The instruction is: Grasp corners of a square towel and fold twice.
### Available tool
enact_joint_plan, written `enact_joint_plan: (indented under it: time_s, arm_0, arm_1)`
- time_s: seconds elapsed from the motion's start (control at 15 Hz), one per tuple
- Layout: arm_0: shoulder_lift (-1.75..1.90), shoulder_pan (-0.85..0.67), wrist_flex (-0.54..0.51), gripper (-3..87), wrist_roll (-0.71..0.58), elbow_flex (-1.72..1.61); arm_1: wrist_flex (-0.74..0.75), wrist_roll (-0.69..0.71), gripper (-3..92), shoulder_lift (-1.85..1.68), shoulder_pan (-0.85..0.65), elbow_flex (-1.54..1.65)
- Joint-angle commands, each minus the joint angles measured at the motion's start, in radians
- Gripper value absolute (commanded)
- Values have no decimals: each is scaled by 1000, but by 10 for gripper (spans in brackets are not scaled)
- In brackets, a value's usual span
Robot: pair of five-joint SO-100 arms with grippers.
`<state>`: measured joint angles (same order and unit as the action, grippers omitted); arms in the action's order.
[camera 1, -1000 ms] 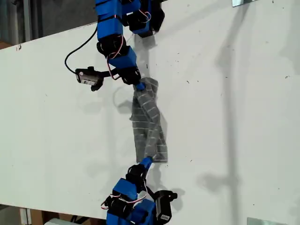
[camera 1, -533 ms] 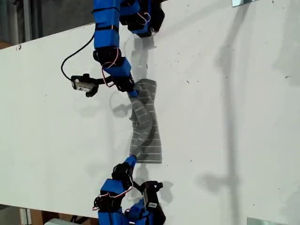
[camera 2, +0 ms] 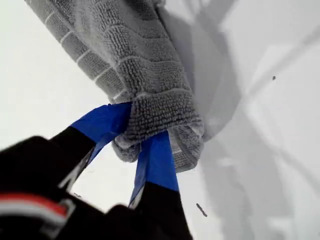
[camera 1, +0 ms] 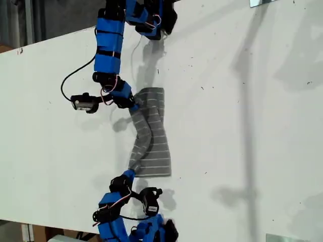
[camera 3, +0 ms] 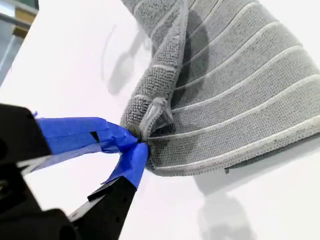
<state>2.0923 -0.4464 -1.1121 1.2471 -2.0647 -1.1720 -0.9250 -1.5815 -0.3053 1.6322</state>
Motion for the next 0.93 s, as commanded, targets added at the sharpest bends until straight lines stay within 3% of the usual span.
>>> enact_joint_plan:
  time_s: [0.0, 0.6, 0.73, 0.87]
  arm_0:
    - [-61, -75, 0, -4, -44, 78]
    - [-310, -183, -261, -4, -201, 578]
    - [-307, -178, -284, -4, -212, 577]
    - [-272, -140, -242, -4, -195, 460]
  arm_1:
    - [-23, 43, -1, 9, -78, -103]
    - [-141, 126, -1, 12, -207, -216]
    - [-153, 130, -1, -11, -204, -202]
    - [-173, 132, -1, -32, -144, -170]
